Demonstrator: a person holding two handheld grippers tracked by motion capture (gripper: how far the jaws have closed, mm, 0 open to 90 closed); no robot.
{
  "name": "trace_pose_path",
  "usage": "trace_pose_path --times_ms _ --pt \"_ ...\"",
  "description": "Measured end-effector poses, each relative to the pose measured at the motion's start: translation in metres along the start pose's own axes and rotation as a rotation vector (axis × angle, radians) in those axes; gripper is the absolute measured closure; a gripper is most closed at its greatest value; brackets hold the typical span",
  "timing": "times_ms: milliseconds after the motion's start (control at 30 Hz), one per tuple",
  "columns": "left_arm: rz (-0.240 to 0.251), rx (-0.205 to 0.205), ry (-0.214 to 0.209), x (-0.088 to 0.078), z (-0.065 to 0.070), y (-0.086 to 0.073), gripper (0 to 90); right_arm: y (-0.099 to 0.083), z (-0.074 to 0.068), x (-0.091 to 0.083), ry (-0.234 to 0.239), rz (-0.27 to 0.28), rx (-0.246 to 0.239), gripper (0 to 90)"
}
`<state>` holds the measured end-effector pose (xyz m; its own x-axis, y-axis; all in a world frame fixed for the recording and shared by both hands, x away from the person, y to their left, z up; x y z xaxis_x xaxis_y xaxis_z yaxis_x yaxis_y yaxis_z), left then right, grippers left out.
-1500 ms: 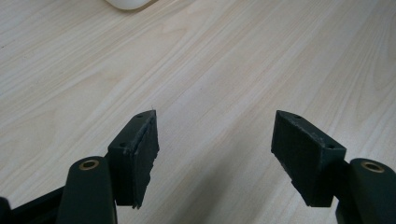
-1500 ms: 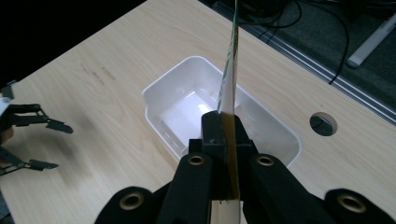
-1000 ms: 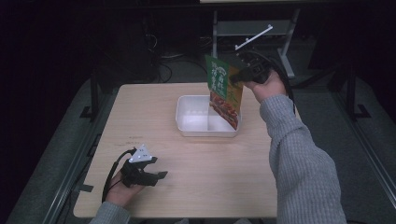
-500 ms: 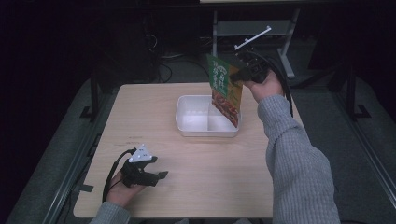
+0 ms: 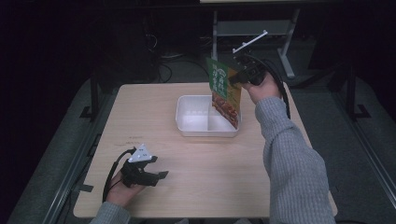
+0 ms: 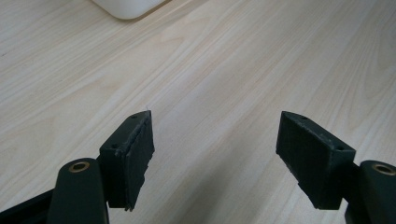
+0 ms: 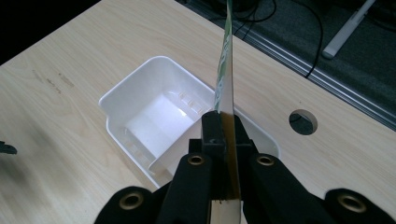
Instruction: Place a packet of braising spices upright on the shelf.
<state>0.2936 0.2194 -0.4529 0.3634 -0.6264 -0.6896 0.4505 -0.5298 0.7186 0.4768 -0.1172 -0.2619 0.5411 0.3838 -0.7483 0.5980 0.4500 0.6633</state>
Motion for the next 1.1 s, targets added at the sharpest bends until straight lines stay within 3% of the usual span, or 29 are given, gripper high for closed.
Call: trace_pose_path --times_ms 467,1100 --pt "0.007 -0.004 -0.003 -0.001 0.000 0.000 27.2 0.000 -0.004 0.010 -0.004 0.003 -0.006 89.9" --pt "0.016 -0.005 -0.007 -0.002 0.000 0.001 27.2 -0.011 0.001 0.023 -0.001 0.004 0.022 89.8"
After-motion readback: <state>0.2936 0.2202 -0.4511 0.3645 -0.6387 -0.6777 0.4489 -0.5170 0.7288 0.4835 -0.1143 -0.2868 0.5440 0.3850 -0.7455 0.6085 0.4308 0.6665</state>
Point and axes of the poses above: each handheld gripper's, and its own axes: x roughly forward along the jaws, y roughly out of its top, z roughly to its right, the point moved 3 cm from there along x, roughly forward along the jaws, and after that the axes turned 5 degrees about -y, right-handed, at the moved point
